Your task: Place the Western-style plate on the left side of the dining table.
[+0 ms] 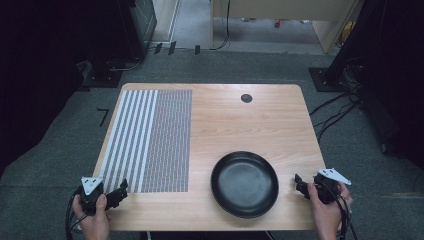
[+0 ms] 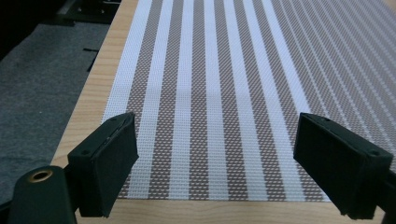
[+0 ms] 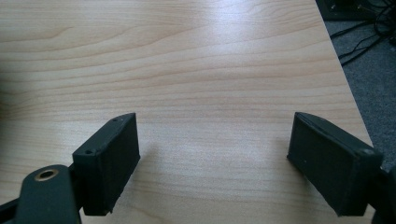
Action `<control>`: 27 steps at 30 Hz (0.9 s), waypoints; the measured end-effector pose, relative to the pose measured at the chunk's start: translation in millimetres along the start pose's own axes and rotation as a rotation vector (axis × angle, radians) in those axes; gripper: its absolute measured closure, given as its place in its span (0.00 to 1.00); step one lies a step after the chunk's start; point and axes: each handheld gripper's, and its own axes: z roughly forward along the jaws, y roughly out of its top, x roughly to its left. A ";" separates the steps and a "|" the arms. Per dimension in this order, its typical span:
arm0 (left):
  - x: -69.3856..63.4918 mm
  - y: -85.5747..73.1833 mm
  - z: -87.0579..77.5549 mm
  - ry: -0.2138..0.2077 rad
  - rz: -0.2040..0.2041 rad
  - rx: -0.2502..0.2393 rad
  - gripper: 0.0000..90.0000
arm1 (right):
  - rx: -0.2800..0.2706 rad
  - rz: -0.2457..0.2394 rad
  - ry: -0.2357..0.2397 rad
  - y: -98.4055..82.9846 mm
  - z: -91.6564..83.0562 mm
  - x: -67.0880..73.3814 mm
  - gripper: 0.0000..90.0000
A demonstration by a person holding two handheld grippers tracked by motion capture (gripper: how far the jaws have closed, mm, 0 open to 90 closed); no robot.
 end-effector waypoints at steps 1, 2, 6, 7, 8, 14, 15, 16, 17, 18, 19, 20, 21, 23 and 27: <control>-1.4 0.7 -1.1 0.009 -0.004 -0.006 0.15 | 0.000 0.000 -0.001 0.0 0.0 0.0 0.18; -3.5 1.2 -2.3 0.027 -0.007 -0.017 0.14 | 0.001 -0.002 -0.001 0.0 0.0 0.2 0.18; -10.3 3.3 -8.9 0.018 0.000 -0.055 0.12 | 0.009 -0.015 -0.017 -0.3 0.1 2.1 0.16; -12.4 3.5 -10.0 0.011 0.009 -0.059 0.12 | 0.014 -0.024 -0.028 -0.3 0.6 3.6 0.16; -15.5 3.8 -11.1 0.004 0.018 -0.063 0.12 | 0.019 -0.037 -0.038 -0.3 1.1 5.0 0.15; -30.9 6.4 -12.8 0.000 0.054 -0.068 0.15 | 0.003 0.038 -0.011 -0.9 -2.4 0.8 0.16; -32.9 6.5 -12.7 -0.006 0.056 -0.072 0.15 | 0.005 0.044 -0.004 -0.8 -3.1 0.2 0.16; -34.6 6.5 -12.8 -0.018 0.059 -0.066 0.15 | 0.005 0.052 0.002 -1.0 -3.8 -0.4 0.16; -36.0 6.2 -12.4 -0.029 0.058 -0.066 0.15 | 0.002 0.061 0.006 -1.1 -4.4 -0.6 0.16; -37.1 5.9 -12.1 -0.040 0.055 -0.062 0.15 | -0.002 0.064 0.009 -1.2 -5.0 -0.6 0.16; -38.1 5.7 -11.7 -0.049 0.055 -0.059 0.15 | -0.005 0.063 0.008 -1.2 -5.9 -0.3 0.16; -39.1 5.6 -11.3 -0.054 0.056 -0.056 0.15 | -0.011 0.062 0.008 -1.1 -7.0 0.1 0.17; -40.1 5.7 -11.0 -0.060 0.058 -0.053 0.15 | -0.019 0.060 0.008 -1.0 -8.3 0.5 0.17; -42.3 6.6 -10.9 -0.086 0.065 -0.039 0.15 | -0.029 0.056 0.007 -0.7 -10.8 1.8 0.17; -51.0 7.2 -12.5 -0.081 0.119 -0.040 0.15 | -0.045 0.048 0.008 -0.9 -14.1 3.6 0.18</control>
